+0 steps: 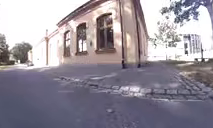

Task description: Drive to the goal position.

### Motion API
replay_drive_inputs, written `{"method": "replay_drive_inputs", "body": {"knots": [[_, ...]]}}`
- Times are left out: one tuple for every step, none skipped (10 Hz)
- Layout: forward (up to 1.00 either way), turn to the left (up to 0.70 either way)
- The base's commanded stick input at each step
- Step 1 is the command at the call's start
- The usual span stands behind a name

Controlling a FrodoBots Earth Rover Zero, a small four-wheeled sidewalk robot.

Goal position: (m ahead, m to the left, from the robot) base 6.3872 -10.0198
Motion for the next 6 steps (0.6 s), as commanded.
{"method": "replay_drive_inputs", "body": {"knots": [[0.7, -0.35], [0.7, -0.35], [0.7, -0.35], [0.7, -0.35], [0.7, -0.35], [0.7, -0.35]]}}
